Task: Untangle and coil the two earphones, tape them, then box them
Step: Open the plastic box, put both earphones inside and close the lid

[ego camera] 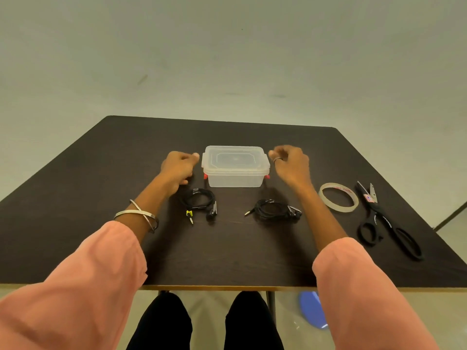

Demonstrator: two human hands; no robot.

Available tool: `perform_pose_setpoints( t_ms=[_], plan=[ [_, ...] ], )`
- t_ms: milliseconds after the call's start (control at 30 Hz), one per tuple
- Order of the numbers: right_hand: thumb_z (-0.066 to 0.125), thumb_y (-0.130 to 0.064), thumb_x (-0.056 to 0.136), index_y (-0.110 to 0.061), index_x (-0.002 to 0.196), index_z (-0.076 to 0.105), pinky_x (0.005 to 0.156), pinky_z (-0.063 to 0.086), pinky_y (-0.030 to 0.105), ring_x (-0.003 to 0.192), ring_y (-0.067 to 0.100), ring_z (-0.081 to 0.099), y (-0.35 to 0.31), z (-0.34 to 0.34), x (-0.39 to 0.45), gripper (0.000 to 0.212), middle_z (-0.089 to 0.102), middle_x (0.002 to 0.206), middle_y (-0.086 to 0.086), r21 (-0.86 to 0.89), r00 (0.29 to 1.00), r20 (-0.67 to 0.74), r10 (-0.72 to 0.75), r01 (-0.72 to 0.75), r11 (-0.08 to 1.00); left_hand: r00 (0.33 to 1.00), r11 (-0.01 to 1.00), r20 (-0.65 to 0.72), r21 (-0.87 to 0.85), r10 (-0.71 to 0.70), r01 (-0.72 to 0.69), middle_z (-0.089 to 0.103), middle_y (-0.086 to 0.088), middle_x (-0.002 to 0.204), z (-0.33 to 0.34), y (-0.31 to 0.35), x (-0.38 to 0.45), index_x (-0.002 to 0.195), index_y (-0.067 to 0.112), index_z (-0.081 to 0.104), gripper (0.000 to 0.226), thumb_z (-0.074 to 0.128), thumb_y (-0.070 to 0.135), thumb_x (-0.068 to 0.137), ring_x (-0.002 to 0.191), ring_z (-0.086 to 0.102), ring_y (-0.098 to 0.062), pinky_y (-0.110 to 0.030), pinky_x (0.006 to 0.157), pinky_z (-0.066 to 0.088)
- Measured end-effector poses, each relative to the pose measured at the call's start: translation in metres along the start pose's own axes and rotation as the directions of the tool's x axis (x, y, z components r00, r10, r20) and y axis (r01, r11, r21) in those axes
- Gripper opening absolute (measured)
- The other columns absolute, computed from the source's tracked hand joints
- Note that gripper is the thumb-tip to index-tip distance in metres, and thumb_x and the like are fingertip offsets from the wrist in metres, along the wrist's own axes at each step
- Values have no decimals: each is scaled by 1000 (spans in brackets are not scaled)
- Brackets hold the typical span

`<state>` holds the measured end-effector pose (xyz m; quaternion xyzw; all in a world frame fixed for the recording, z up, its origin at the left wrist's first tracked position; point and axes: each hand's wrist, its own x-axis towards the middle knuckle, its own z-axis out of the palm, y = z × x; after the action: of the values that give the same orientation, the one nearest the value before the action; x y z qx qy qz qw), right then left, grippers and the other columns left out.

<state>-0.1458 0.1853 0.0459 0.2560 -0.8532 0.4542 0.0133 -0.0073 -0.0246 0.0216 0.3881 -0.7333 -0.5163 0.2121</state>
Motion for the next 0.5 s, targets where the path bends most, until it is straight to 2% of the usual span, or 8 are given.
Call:
perform_pose_setpoints(
  t_ms=[33, 100, 167, 233, 300, 433, 500],
  plan=[
    [63, -31, 91, -9, 126, 58, 91, 43, 25, 109, 18, 57, -4, -5, 1, 41, 62, 124, 6, 4, 992, 106, -74, 74, 997, 994, 995, 65, 19, 93, -95, 60, -4, 124, -2, -1, 0, 133, 14, 52, 47, 55, 41, 94, 113, 58, -23, -39, 89, 51],
    [70, -38, 84, -15, 131, 56, 95, 40, 26, 118, 20, 53, -10, -10, 1, 54, 56, 135, 4, -92, 927, 345, -146, 188, 978, 939, 973, 258, -18, 226, -229, 43, -2, 146, -8, -3, -4, 148, 17, 32, 80, 63, 51, 83, 131, 44, -20, -41, 108, 39],
    [77, -33, 77, -17, 128, 59, 91, 35, 23, 116, 24, 54, -12, -9, 2, 56, 51, 140, 5, -225, 874, 461, -154, 283, 932, 872, 960, 413, -25, 264, -278, 29, 0, 155, -9, -3, -7, 153, 17, 15, 114, 73, 61, 65, 136, 34, -15, -37, 114, 30],
    [80, -22, 75, -18, 124, 62, 85, 36, 21, 95, 20, 58, -12, -4, 3, 53, 52, 139, 5, -264, 874, 454, -174, 318, 910, 833, 941, 475, 31, 282, -336, 19, -1, 158, -8, -4, -7, 153, 19, 4, 114, 76, 45, 70, 140, 26, -17, -37, 115, 22],
    [79, -16, 75, -17, 124, 63, 85, 40, 23, 88, 18, 58, -13, 0, 3, 51, 52, 138, 7, -271, 880, 433, -196, 335, 903, 824, 929, 483, 51, 298, -366, 15, -2, 160, -7, -8, -6, 153, 20, -1, 106, 74, 24, 78, 143, 23, -21, -38, 116, 20],
    [74, -16, 81, -16, 126, 62, 101, 39, 32, 112, 29, 58, -13, 1, 3, 47, 49, 142, 12, -321, 862, 458, -216, 387, 864, 875, 965, 411, -64, 258, -254, 28, -3, 155, -4, -16, -3, 153, 19, 0, 111, 78, 11, 75, 139, 34, -24, -44, 115, 29],
    [72, -18, 83, -16, 127, 62, 106, 38, 35, 119, 31, 55, -13, 0, 5, 44, 48, 143, 13, -337, 856, 468, -220, 403, 851, 892, 968, 376, -73, 251, -242, 34, -3, 153, -2, -18, -1, 153, 21, 2, 113, 80, 10, 73, 136, 39, -25, -47, 113, 32]
  ],
)
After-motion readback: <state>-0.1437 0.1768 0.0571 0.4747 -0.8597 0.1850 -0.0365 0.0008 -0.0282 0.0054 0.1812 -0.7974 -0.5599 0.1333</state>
